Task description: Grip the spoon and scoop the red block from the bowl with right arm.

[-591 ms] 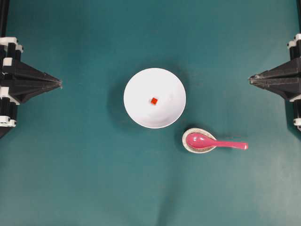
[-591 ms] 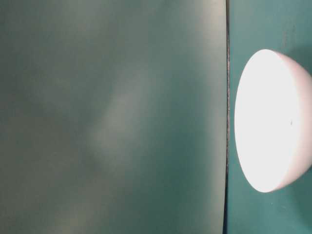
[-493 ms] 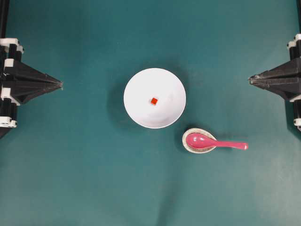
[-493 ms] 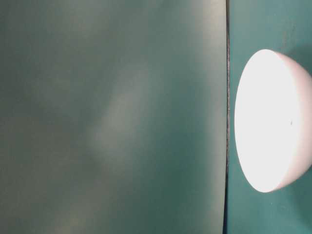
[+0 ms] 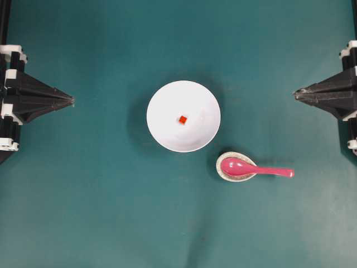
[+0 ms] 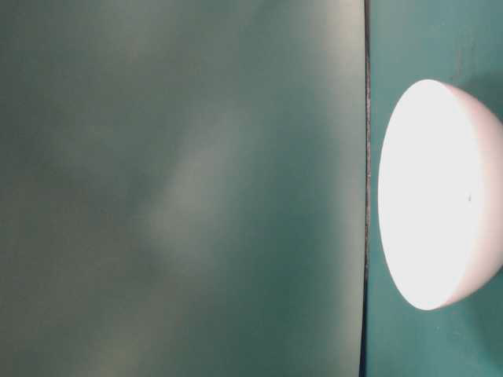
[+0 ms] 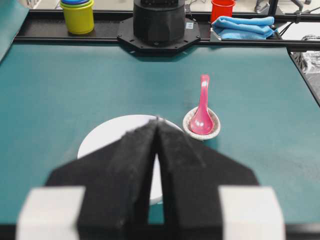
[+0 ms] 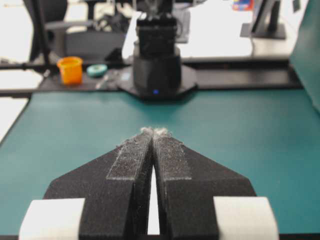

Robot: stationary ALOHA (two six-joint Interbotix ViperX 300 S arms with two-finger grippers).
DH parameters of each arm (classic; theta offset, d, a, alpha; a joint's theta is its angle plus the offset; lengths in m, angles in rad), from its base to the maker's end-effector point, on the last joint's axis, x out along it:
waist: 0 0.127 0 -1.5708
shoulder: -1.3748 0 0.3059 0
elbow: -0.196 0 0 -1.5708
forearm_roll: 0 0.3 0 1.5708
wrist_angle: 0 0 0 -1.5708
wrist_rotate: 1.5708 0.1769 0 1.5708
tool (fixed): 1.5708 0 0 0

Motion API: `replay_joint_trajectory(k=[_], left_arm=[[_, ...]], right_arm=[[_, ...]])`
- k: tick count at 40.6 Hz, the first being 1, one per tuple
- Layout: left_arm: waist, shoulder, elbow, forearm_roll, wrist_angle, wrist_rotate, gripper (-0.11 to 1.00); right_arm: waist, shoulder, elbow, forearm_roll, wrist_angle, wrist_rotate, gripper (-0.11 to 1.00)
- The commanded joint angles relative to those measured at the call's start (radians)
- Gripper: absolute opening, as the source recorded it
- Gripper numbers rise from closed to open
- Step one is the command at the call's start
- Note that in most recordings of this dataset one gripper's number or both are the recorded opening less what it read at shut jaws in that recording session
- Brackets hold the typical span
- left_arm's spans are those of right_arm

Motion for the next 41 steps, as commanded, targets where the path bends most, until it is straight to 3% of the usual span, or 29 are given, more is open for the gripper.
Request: replay_joint_trajectory(k=[1, 4, 8, 11, 16, 21, 27, 30, 37, 41], left_arm=[[-0.002, 0.002, -0.028, 0.003, -0.005, 0.0, 0.0], [-0.002, 0.002, -0.028, 0.003, -0.005, 0.002, 0.0], [-0.002, 0.002, -0.028, 0.003, -0.005, 0.002, 0.0], [-0.002, 0.002, -0.028, 0.002, -0.005, 0.002, 0.0], [-0.002, 0.002, -0.028, 0.003, -0.005, 0.002, 0.0], [-0.002, 0.002, -0.026, 0.002, -0.003, 0.002, 0.0], [-0.002, 0.003, -0.026, 0.003, 0.006, 0.002, 0.0], [-0.002, 0.003, -0.028, 0.003, 0.011, 0.002, 0.0], [-0.002, 0.003, -0.026, 0.003, 0.012, 0.002, 0.0], [-0.002, 0.006, -0.026, 0.003, 0.012, 0.002, 0.0]], right_arm=[[0.003, 0.023, -0.014, 0.012, -0.003, 0.012, 0.01], [0.003, 0.043, -0.006, 0.018, -0.003, 0.031, 0.1], [0.006, 0.083, 0.012, 0.025, -0.015, 0.057, 0.36], [0.015, 0.126, 0.035, 0.026, -0.041, 0.078, 0.49], [0.052, 0.219, 0.092, 0.032, -0.178, 0.117, 0.48], [0.109, 0.334, 0.163, 0.083, -0.39, 0.163, 0.48], [0.222, 0.497, 0.227, 0.202, -0.635, 0.184, 0.48], [0.314, 0.591, 0.239, 0.304, -0.729, 0.186, 0.48], [0.52, 0.767, 0.222, 0.529, -0.765, 0.186, 0.48], [0.601, 0.838, 0.201, 0.623, -0.77, 0.184, 0.48]])
